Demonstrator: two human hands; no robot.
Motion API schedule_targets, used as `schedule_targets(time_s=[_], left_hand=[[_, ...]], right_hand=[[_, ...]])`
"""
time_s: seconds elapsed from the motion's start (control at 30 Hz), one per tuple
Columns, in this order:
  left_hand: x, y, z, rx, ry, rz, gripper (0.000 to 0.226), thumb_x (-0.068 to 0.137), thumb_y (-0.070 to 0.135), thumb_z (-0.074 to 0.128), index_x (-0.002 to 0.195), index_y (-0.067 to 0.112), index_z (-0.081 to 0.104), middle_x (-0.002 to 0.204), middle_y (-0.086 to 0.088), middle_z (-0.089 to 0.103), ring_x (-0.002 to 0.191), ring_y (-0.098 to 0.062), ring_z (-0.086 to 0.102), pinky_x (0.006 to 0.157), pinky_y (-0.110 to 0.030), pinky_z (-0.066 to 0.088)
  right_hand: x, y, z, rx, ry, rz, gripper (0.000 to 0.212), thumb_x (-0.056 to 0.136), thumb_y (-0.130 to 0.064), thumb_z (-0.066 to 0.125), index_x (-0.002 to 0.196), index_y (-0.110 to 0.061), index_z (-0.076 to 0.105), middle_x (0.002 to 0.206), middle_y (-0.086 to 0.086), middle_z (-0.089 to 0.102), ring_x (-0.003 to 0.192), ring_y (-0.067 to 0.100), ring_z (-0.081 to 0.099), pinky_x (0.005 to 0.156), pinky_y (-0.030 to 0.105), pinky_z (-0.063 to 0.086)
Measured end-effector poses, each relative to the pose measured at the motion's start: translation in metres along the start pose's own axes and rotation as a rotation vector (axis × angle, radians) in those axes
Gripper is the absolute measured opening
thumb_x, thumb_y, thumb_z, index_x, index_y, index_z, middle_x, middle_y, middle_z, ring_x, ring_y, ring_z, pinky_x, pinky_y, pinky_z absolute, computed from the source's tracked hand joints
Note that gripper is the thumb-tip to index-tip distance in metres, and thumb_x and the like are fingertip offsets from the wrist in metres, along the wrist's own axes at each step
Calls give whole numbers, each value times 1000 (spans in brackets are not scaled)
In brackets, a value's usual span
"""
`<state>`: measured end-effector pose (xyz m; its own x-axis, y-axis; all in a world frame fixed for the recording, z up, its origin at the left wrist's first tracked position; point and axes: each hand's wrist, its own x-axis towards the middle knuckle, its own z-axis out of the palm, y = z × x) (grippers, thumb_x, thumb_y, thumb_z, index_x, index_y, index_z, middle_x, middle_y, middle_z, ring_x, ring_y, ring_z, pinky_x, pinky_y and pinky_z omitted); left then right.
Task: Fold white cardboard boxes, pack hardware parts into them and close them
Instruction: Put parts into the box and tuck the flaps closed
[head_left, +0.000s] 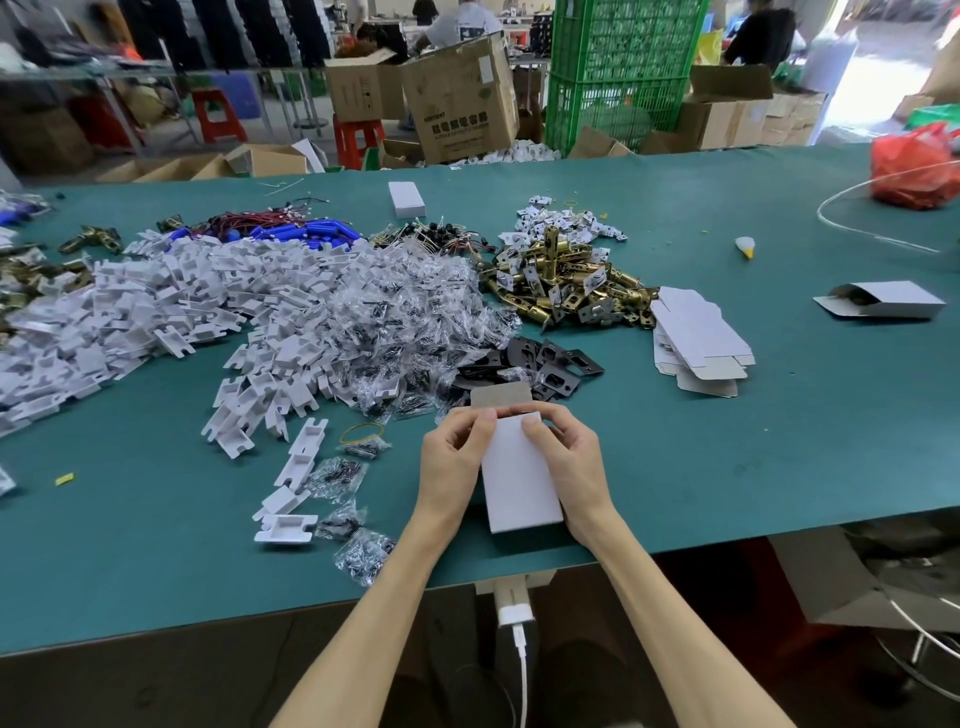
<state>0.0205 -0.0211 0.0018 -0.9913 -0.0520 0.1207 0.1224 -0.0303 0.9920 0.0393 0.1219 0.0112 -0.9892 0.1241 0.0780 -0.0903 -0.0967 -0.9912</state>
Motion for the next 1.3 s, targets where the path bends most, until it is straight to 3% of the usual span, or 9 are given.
schedule_targets(time_s=[0.1,0.27,0.53,0.63,0.73,0.87,0.97,1.03,1.3], left_hand=[[0,0,0,-13,17,-7,18,103,18,63,102,10,79,96,-5,75,78,-10,61,69,-29,46],[0,-1,-1,-7,14,-21,19,102,18,64,96,6,77,85,-2,70,72,-9,58,66,-27,44],[-2,-1,-2,-7,23,11,15,100,16,68,99,7,79,93,-5,74,77,-8,61,67,-23,46],[-3,0,-3,-21,15,29,13,99,16,69,104,12,80,99,-2,77,81,-9,65,69,-25,51],[-3,1,-2,-19,15,81,15,99,15,70,110,23,75,100,0,76,80,-12,65,69,-31,53],[-3,0,-2,-66,24,85,30,98,19,72,122,33,61,100,-18,71,81,-25,64,69,-40,53],[-2,-1,-2,-14,21,87,10,99,24,70,109,22,69,91,1,72,77,-11,61,67,-28,49],[-2,-1,0,0,21,57,19,97,36,69,95,17,72,78,10,67,69,-6,55,62,-21,44],[-1,-1,-1,14,48,6,12,102,25,66,92,22,71,86,-2,71,76,-11,57,67,-31,47]], right_hand=[[0,0,0,4,1,10,21,90,-34,66,105,-20,72,105,5,75,91,33,70,69,48,60],[1,1,-1,8,-7,30,17,89,-35,67,96,-19,68,101,17,71,83,31,68,69,58,56],[1,2,-2,12,-15,15,18,91,-35,68,100,-20,72,103,11,73,89,36,70,71,60,57],[1,3,-2,22,-21,-18,11,96,-26,68,105,-21,70,106,6,73,90,32,70,72,53,59],[3,3,-1,56,-2,-44,27,97,-17,70,121,-25,60,114,9,68,93,31,69,75,48,59],[3,4,-1,35,-12,-41,26,97,-19,70,121,-26,64,105,2,72,87,21,70,70,41,59],[3,6,-2,23,-8,-19,10,98,-17,68,107,-15,66,94,1,73,81,17,70,64,37,58],[4,7,-2,0,8,-18,9,97,-18,69,105,-13,66,93,2,72,79,17,68,64,39,57],[3,7,1,-93,-3,-49,10,98,-26,69,103,-17,69,95,4,72,78,18,66,64,44,54]])
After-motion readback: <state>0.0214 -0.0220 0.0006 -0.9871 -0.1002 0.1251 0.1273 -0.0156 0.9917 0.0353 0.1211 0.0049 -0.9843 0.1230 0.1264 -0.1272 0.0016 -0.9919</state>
